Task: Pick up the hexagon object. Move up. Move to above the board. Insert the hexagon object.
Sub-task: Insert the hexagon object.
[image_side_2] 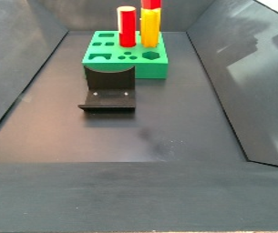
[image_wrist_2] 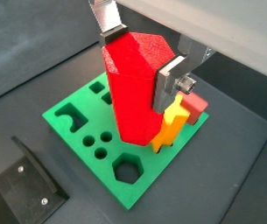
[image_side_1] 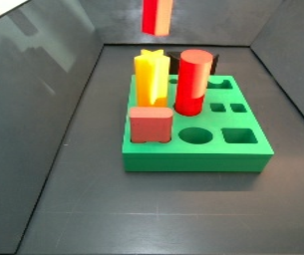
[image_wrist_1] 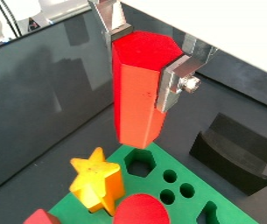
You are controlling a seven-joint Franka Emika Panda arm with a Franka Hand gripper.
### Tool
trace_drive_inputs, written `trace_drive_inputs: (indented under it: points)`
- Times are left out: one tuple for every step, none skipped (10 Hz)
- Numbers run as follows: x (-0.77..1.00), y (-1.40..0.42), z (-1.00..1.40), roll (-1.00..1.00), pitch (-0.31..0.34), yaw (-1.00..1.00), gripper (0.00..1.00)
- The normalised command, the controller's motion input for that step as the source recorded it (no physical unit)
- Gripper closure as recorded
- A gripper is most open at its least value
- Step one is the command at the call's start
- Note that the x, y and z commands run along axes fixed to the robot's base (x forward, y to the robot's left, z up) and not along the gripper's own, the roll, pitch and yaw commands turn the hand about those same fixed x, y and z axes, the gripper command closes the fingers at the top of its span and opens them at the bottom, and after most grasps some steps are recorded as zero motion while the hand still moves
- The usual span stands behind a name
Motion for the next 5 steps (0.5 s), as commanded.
trace_drive_inputs:
  points:
    - [0.00,0.17,-0.57,0.09,-0.126,0.00,1.00]
    - [0.00,0.14,-0.61,0.14,-0.146,0.00,1.00]
    - [-0.03,0.10,-0.68,0.21,-0.147,-0.01,1.00]
    - [-0.03,0.00,-0.15,0.06,-0.083,0.00,1.00]
    - [0.00,0.00,-0.01,0.00,0.000,0.00,1.00]
